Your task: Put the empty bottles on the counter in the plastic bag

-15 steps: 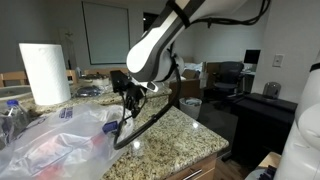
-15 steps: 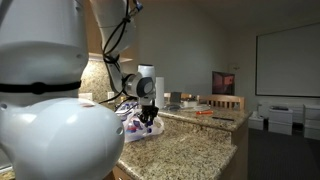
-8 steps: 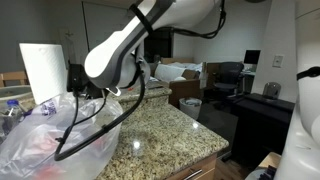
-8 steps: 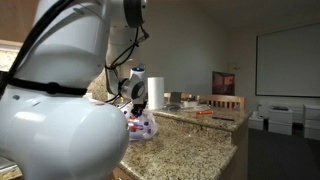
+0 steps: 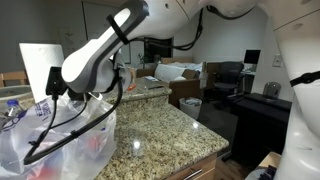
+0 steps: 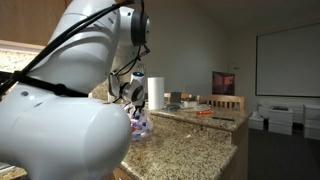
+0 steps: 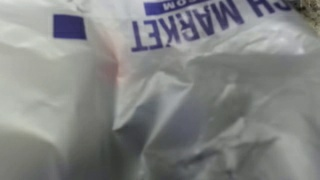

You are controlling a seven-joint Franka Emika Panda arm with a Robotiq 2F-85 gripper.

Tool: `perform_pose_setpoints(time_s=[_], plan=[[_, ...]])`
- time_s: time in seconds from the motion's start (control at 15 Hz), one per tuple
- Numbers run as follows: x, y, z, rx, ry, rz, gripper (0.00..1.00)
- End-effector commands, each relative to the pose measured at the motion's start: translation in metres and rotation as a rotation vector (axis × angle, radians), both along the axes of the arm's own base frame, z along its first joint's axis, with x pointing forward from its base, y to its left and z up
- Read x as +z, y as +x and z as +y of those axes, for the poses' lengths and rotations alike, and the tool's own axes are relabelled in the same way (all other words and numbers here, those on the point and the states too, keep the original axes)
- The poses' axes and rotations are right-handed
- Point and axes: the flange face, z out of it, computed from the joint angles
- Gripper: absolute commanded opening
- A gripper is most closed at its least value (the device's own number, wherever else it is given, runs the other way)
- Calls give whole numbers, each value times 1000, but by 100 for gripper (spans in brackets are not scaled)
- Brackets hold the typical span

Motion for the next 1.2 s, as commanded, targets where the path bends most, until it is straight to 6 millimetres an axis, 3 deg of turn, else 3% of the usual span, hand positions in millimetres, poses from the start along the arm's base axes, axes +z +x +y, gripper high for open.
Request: perform_pose_setpoints(time_s=[0.0,0.2,0.6,0.8,1.0,1.13], plan=[[24,-11,-32,-49,-38,-10,98],[34,-34,-75,-97,-94,8,100],[48,-90,-184,-171,-194,86,100],[70,-112,-237,-223,-227,110,100],[106,-125,-288,-293,-260,221,100],[136,-132,-311,-332,-267,291,100]])
